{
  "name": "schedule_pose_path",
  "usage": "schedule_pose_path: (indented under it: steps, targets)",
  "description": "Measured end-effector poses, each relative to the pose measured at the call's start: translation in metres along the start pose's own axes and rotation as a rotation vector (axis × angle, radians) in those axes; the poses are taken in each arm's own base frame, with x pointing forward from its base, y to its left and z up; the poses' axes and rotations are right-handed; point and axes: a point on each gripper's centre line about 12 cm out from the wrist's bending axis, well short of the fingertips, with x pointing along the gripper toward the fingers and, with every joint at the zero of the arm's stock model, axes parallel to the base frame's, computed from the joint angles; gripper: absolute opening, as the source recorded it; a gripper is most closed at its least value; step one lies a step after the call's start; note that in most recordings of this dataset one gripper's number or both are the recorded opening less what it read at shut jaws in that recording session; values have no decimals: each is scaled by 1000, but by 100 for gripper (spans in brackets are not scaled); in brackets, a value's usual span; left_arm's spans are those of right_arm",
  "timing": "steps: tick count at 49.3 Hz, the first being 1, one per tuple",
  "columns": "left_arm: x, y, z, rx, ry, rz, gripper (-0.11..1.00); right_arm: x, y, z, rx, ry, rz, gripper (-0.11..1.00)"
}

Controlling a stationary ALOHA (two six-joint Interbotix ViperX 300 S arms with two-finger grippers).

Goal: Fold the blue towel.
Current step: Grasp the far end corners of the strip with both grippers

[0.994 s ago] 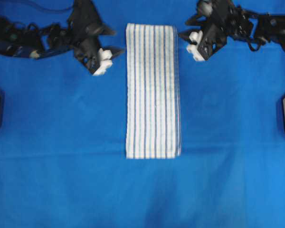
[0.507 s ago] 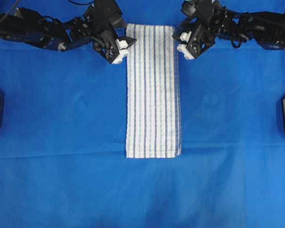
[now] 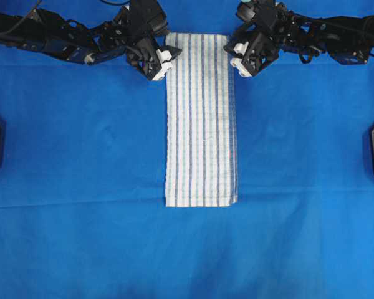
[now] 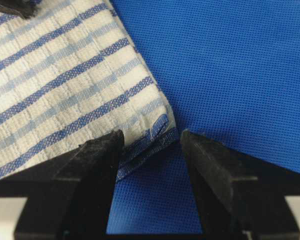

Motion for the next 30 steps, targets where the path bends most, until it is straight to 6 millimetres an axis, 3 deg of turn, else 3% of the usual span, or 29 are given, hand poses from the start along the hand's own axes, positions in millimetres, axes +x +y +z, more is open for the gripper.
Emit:
schedule_pose_path:
  steps: [8,16,22,30]
  targets:
    - [3,0,-1,2,0,1,58,6,0,-1,2,8,0,50]
    - [4,1,-3,11,6,3,27,6,-1,-1,-21,14,-2,8]
    - [5,1,-4,34,9,3,5,7,-1,-3,-29,24,-5,7]
    - [5,1,-4,46,9,2,4,6,-1,-2,-29,22,-5,7]
